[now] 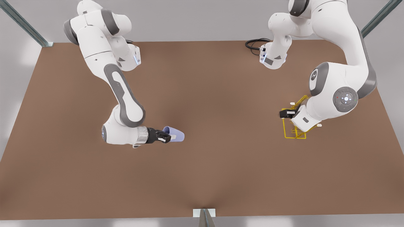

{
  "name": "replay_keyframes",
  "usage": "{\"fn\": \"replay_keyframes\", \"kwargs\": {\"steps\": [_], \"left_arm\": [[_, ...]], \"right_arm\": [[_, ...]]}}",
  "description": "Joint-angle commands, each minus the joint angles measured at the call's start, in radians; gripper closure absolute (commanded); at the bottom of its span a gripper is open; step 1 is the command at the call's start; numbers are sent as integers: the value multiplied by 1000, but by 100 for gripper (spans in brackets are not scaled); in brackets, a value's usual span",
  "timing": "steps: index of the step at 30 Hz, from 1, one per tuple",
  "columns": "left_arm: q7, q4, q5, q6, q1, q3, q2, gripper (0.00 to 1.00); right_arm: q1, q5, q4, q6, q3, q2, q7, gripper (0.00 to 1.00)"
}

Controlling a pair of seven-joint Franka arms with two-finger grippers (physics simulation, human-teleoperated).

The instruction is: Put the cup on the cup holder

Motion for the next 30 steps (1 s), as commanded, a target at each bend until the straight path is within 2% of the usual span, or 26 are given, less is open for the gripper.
{"fn": "replay_keyframes", "kwargs": {"steps": [1, 2, 3, 7, 10, 13, 16, 17, 18, 21, 25, 28, 30], "left_arm": [[-121, 1, -6, -44, 5, 29, -8, 0], [-341, 4, -22, -39, 5, 44, -8, 0], [-740, 7, -88, -18, 5, 46, -5, 0], [-1436, 35, -80, 149, -9, 29, 55, 0], [-1611, 70, -86, 214, -11, -59, 131, 0], [-1667, 73, -86, 226, -55, -59, 148, 0], [-1813, 73, -83, 347, -118, -57, 188, 0], [-1836, 73, -80, 352, -130, -56, 196, 0], [-1931, 73, -66, 363, -153, -52, 211, 0], [-2129, 130, 41, 372, -230, -52, 274, 0], [-2243, 203, 109, 372, -313, -48, 345, 0], [-2262, 260, 132, 355, -371, -46, 403, 0], [-2318, 274, 129, 372, -386, -52, 434, 0]], "right_arm": [[2, 254, 24, 162, 95, 59, -312, 79], [-1, 257, 64, 213, 159, 110, -320, 79], [3, 257, 121, 214, 171, 151, -325, 79], [12, 254, 255, 230, 214, 306, -332, 79], [52, 246, 294, 279, 214, 361, -331, 79], [43, 236, 248, 271, 211, 364, -346, 79], [37, 222, 211, 267, 207, 361, -368, 79], [37, 219, 203, 267, 205, 361, -371, 60], [35, 220, 196, 273, 205, 357, -363, 0], [9, 199, 174, 267, 204, 334, -360, 0], [-113, -43, 85, 256, 199, 289, -365, 0], [-287, -350, 99, 75, 193, 231, -357, 0], [-293, -517, 147, -104, 75, 131, -337, 0]]}}
